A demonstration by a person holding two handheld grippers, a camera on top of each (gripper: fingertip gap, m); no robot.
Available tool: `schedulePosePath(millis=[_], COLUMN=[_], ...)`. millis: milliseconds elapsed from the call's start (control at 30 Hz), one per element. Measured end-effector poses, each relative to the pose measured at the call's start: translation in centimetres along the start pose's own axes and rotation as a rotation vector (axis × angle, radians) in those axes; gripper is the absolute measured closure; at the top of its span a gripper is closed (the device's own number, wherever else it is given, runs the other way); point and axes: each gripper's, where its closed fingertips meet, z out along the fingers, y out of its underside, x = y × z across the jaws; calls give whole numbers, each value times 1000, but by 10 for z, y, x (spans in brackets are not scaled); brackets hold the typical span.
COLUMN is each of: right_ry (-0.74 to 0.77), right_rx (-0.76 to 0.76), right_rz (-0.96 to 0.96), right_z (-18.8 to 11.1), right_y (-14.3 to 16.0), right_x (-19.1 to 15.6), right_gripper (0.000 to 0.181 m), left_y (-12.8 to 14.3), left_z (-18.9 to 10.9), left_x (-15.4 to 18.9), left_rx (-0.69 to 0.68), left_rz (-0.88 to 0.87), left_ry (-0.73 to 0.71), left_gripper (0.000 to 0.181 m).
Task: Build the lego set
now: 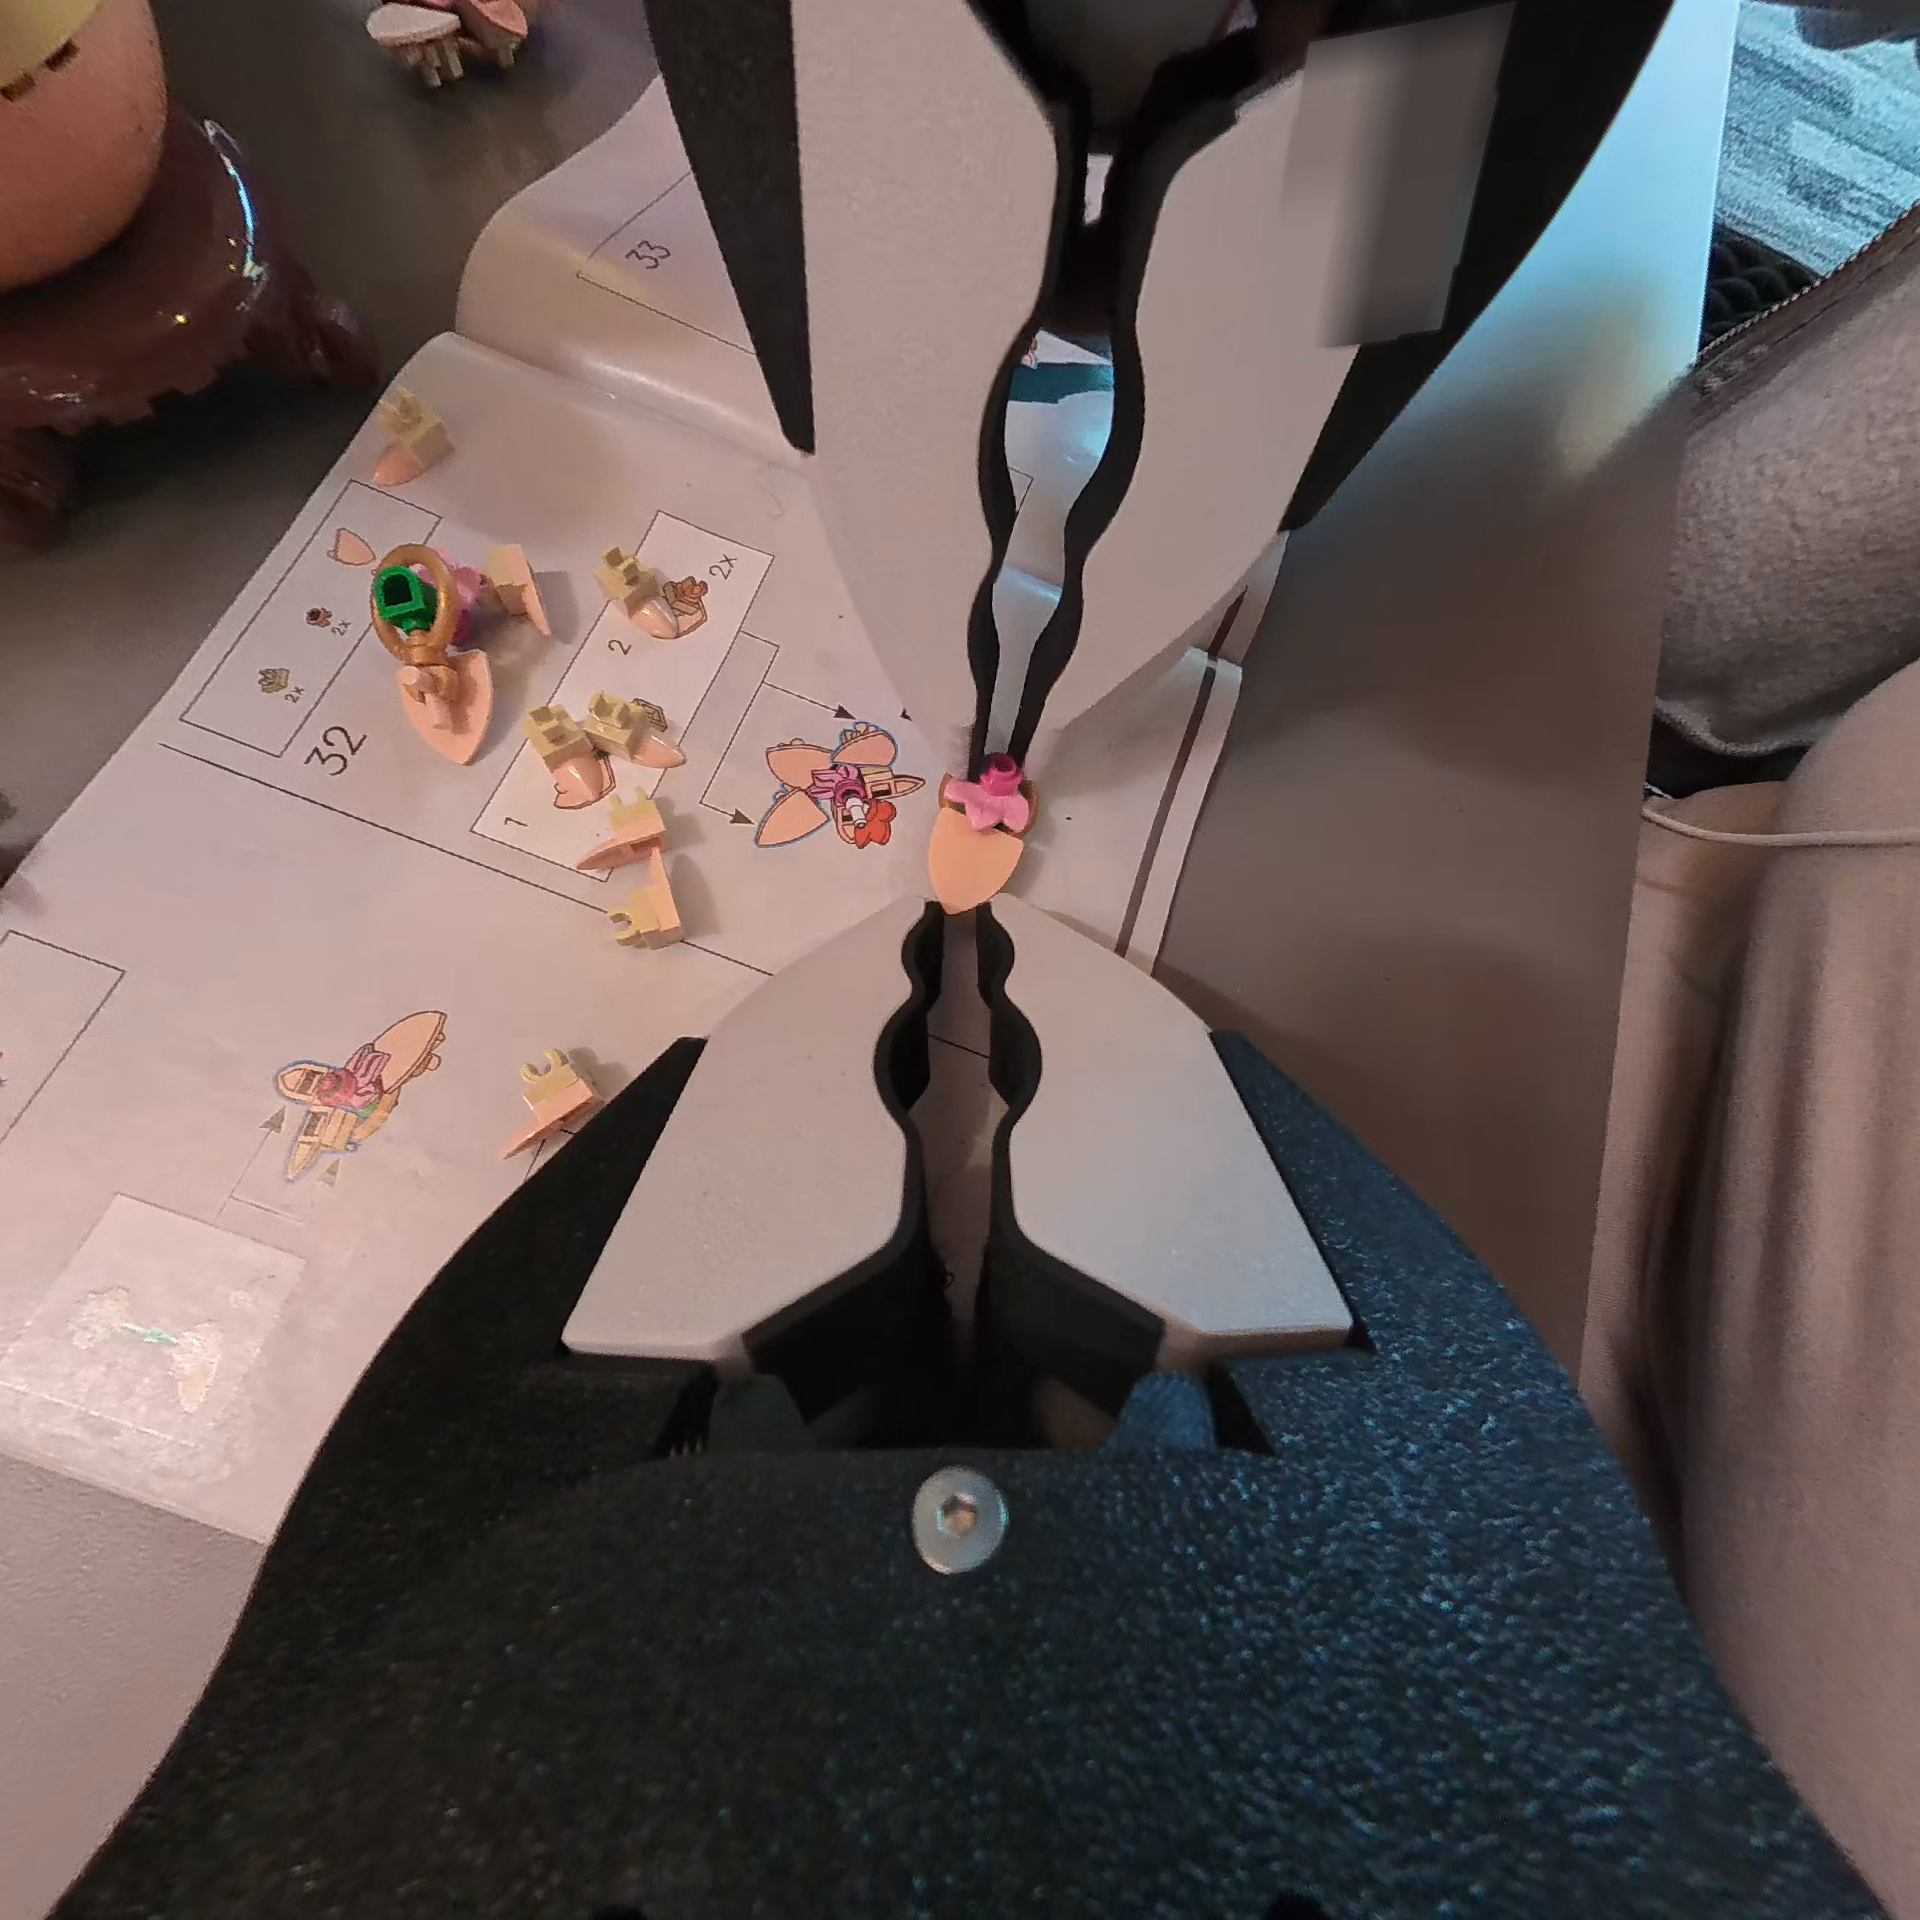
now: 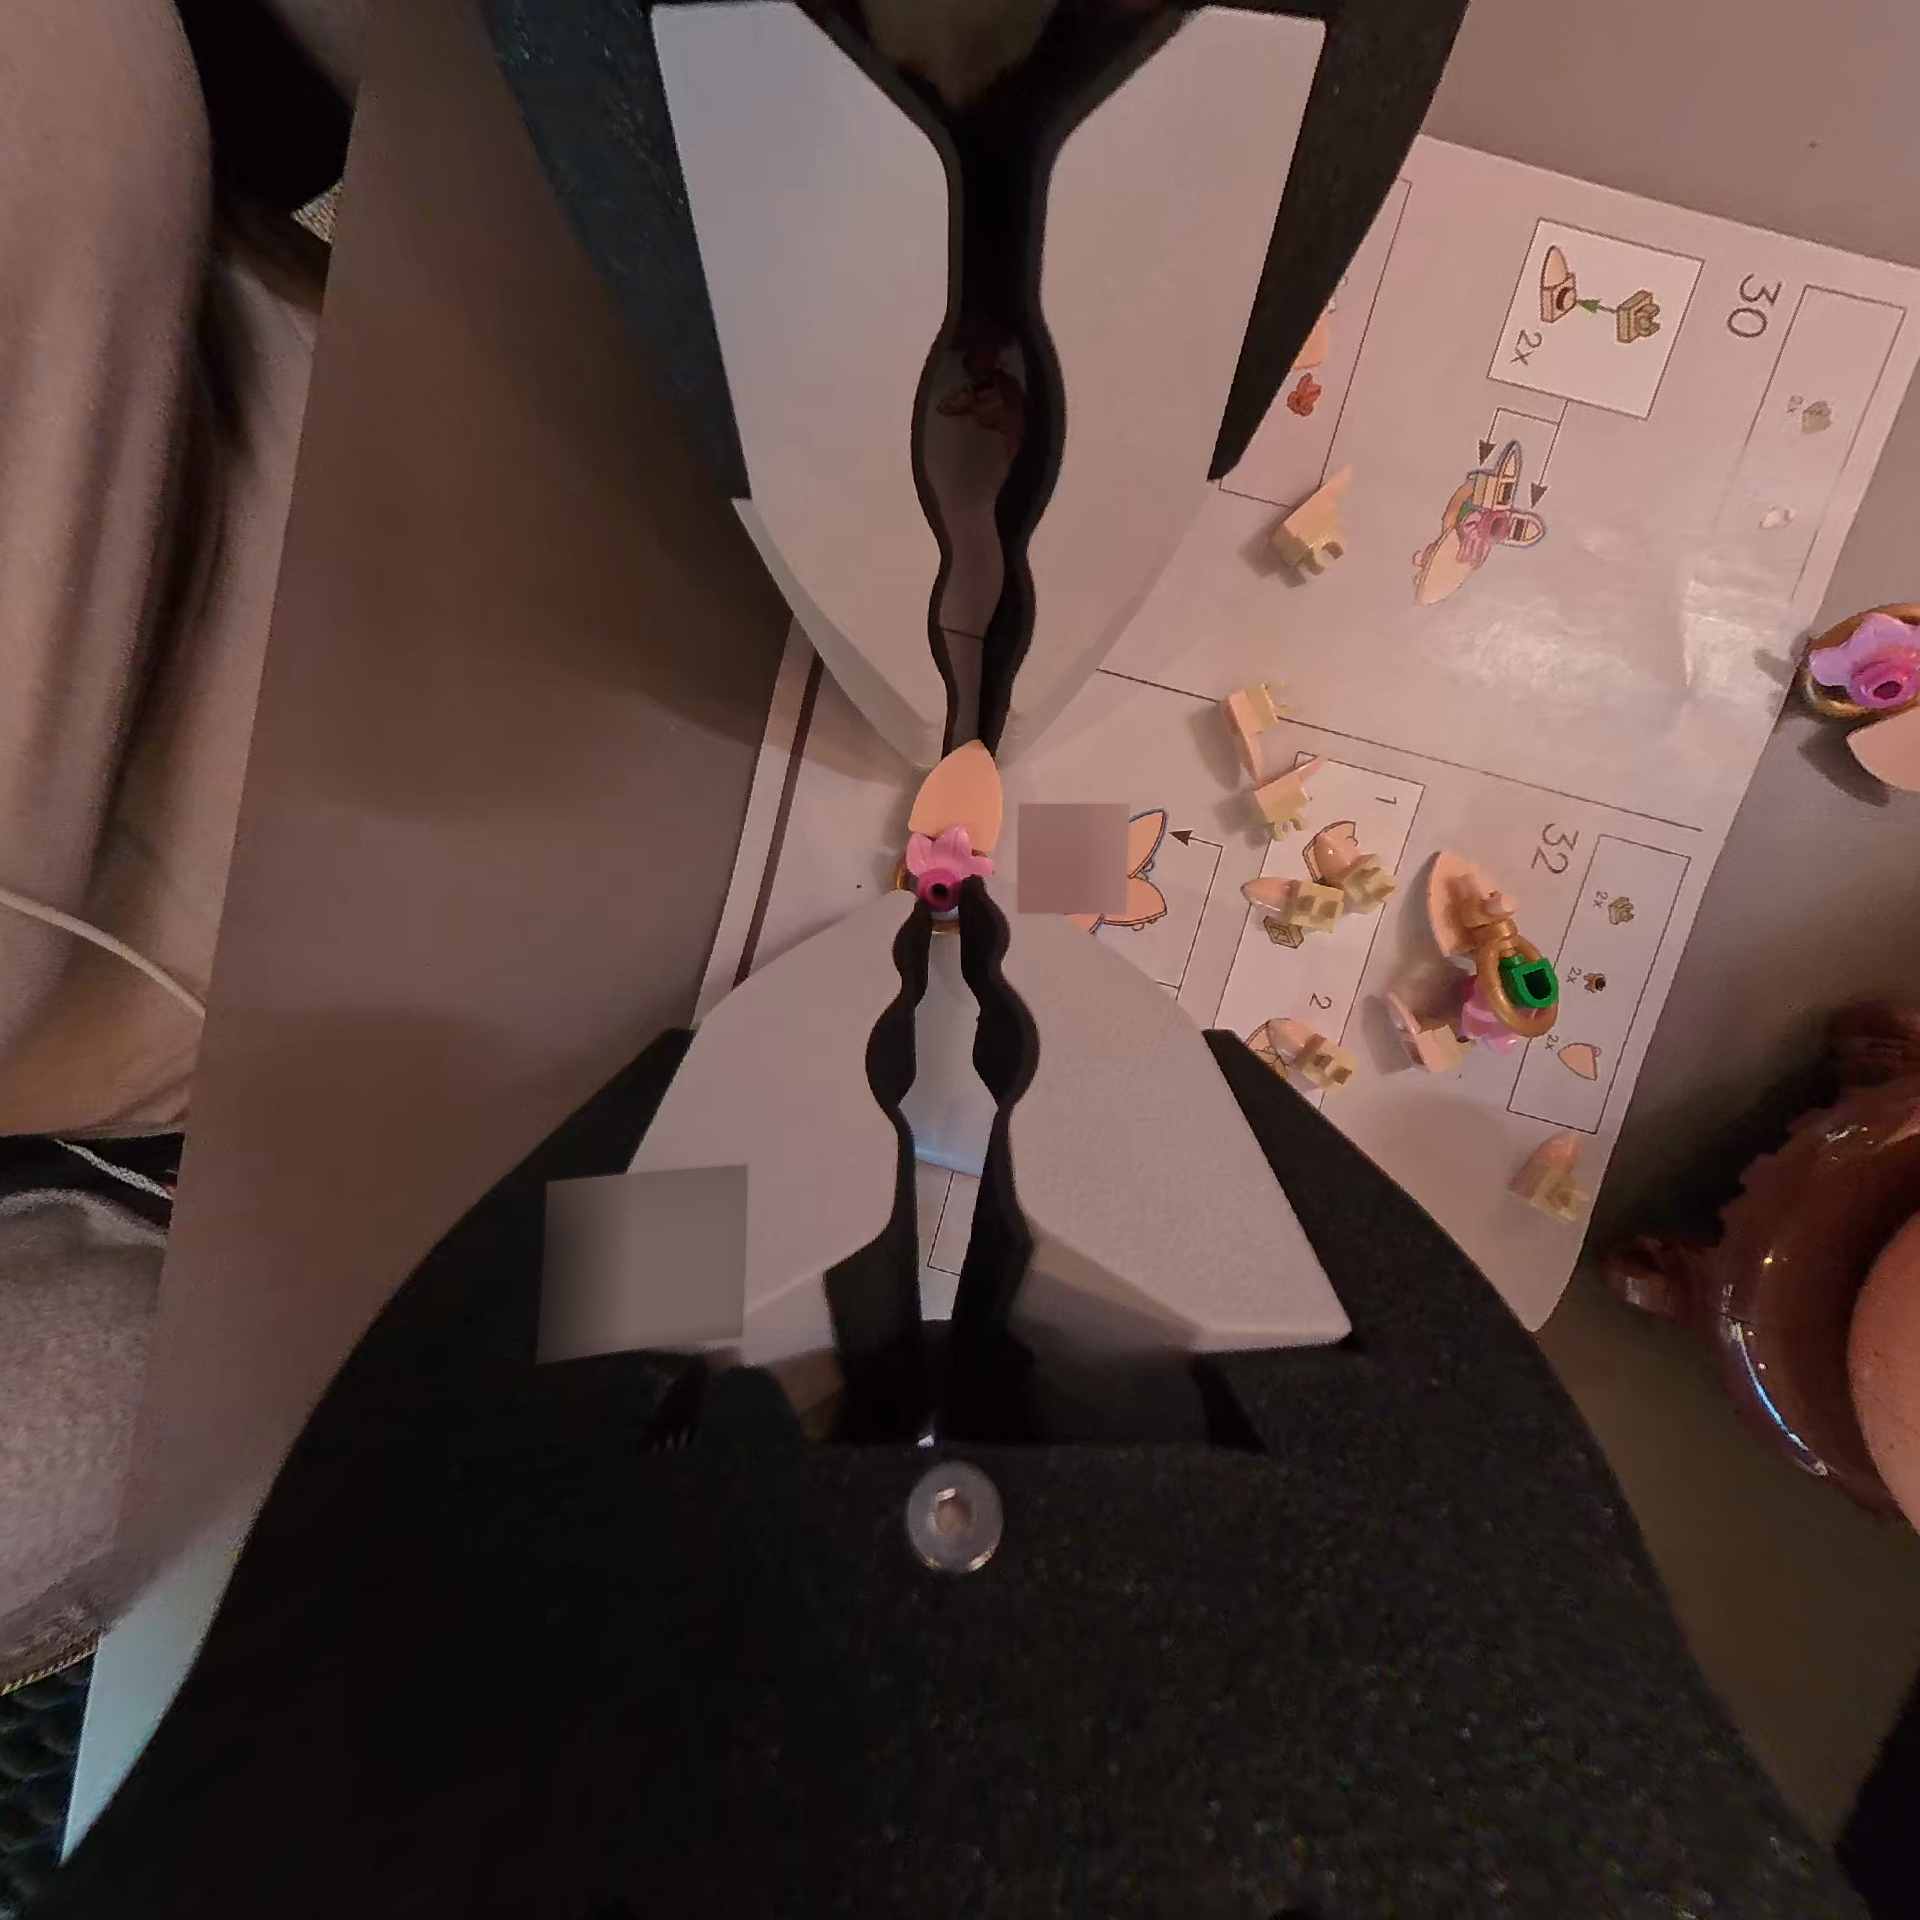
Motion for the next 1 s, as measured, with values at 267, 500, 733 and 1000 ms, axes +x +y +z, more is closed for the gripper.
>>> schedulePosePath(millis=[267, 500, 733, 1000], right_ry=[5, 47, 150, 399], right_rx=[-45, -89, -128, -203], right_rz=[15, 41, 110, 41], right_z=[1, 2, 3, 2], right_y=[0, 1, 4, 5], right_x=[1, 1, 1, 3], right_gripper=[176, 176, 176, 177], left_y=[0, 0, 0, -1], left_z=[0, 0, 0, 0], left_x=[-1, -1, -1, -2], left_rx=[-2, -1, 2, 7], left_rz=[-11, -14, -41, -60], left_ry=[3, -3, -2, -11], left_gripper=[176, 176, 176, 176])
